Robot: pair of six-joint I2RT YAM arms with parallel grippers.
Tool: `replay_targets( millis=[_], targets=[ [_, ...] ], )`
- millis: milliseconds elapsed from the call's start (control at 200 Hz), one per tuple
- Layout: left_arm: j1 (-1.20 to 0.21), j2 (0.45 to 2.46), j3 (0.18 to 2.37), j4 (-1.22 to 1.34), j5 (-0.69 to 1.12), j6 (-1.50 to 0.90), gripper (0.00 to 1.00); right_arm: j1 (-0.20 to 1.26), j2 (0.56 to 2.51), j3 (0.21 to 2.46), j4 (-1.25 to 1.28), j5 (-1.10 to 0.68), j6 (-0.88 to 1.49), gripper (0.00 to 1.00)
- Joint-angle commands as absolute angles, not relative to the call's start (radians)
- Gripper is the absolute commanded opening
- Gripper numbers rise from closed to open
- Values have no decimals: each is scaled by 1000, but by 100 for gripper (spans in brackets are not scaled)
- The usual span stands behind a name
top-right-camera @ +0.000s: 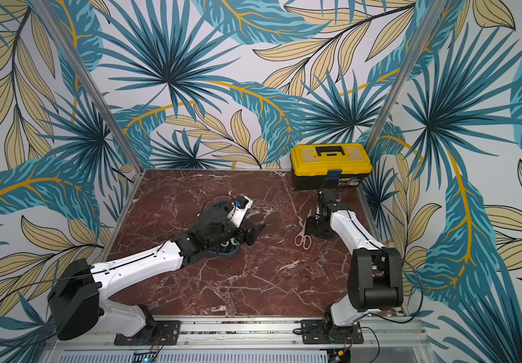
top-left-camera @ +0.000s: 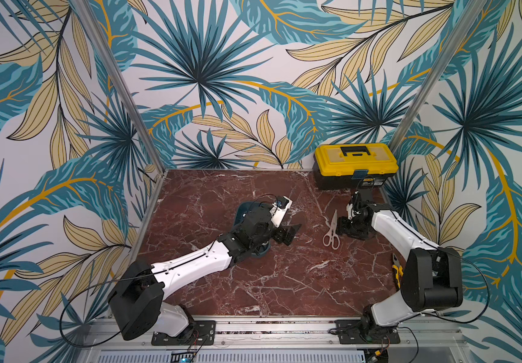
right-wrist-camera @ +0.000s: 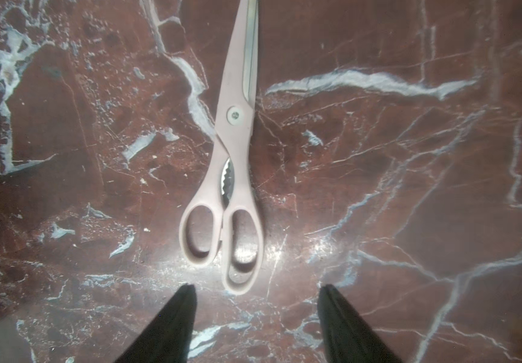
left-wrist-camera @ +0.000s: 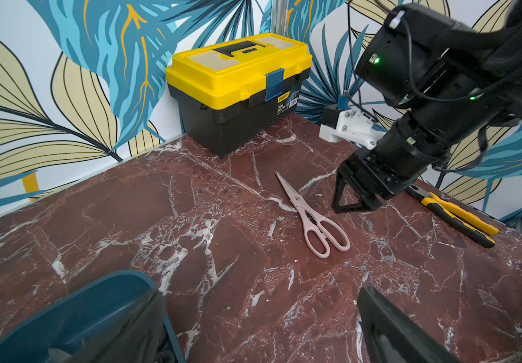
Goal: Put the scissors into the storage box
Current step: Pick up the scissors from the center of the board.
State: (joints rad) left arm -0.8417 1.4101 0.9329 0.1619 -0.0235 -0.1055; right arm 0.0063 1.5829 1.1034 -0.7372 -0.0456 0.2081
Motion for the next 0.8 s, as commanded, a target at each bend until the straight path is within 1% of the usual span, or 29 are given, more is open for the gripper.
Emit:
replay_targets(
  millis=[0,115,271,381,556,796],
  targets=[
    [-842,1360,871,192,-60,-136,100,6,1628,1115,-751,-107,224,64],
    [-842,1352,878,142,-57,-128,100,37,1626,1072,-739,-112,261,62],
    [-841,1351,885,122,-48,-109,100,118,1604,1013,-728,-18,337,61],
    [-841,1356,879,134,-54,-100,100,177,1622,1004,-714,56,375,60],
    [-843,1352,885,124,-36,-104,100,188,1681,1033,-690,98,400,57],
    [-842,1317,848,119,-68,-113,100,189,1720,1101,-692,111,398,56]
  ],
)
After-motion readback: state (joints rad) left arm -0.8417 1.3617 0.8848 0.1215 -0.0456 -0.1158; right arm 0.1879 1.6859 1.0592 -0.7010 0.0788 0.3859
